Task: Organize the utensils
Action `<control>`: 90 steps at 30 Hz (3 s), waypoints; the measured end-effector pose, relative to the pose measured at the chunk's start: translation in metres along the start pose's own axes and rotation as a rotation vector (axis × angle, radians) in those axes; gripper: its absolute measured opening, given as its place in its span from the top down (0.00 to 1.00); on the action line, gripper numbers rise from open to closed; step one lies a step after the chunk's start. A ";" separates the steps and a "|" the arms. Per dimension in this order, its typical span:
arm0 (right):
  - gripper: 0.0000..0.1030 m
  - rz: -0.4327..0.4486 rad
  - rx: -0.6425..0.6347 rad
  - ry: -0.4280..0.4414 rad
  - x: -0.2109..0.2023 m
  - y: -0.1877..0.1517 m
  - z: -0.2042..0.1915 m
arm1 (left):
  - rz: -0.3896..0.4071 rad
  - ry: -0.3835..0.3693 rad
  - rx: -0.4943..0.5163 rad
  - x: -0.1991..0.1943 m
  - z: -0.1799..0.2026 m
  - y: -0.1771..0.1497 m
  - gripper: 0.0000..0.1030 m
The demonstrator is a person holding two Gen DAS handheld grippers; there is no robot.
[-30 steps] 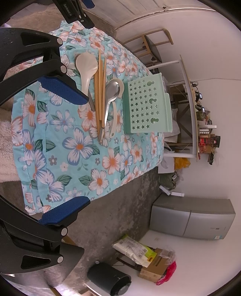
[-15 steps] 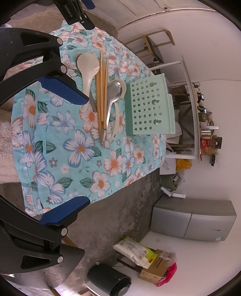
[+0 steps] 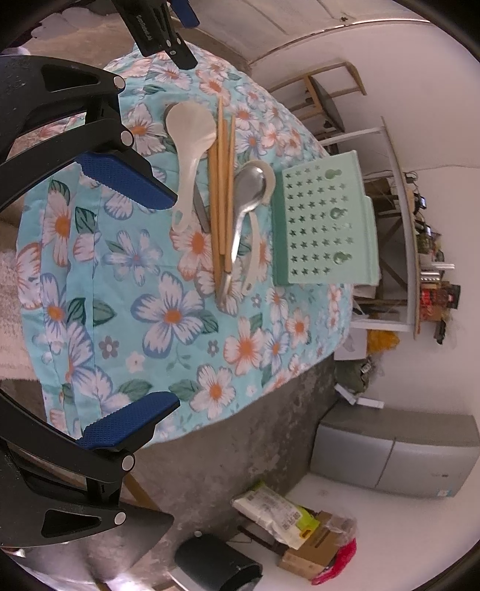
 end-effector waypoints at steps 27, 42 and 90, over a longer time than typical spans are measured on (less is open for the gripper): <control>0.07 -0.088 -0.100 0.139 0.079 -0.040 -0.044 | 0.046 -0.462 0.118 0.034 0.044 0.010 0.34; 0.07 -0.090 -0.101 0.139 0.081 -0.040 -0.044 | -0.065 -0.582 -0.008 0.057 0.041 0.012 0.92; 0.07 -0.066 -0.087 0.130 0.080 -0.037 -0.044 | -0.109 -0.700 -0.083 0.028 0.068 -0.013 0.94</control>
Point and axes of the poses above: each gripper's, at about its wrist camera, not at the fingertips, and x roughly the way its jaws point, z to its right, y to its top, the point moved 9 cm from there along x, roughly the way its jaws point, and after that the axes turned 1 degree about -x, right-handed, at the moved point
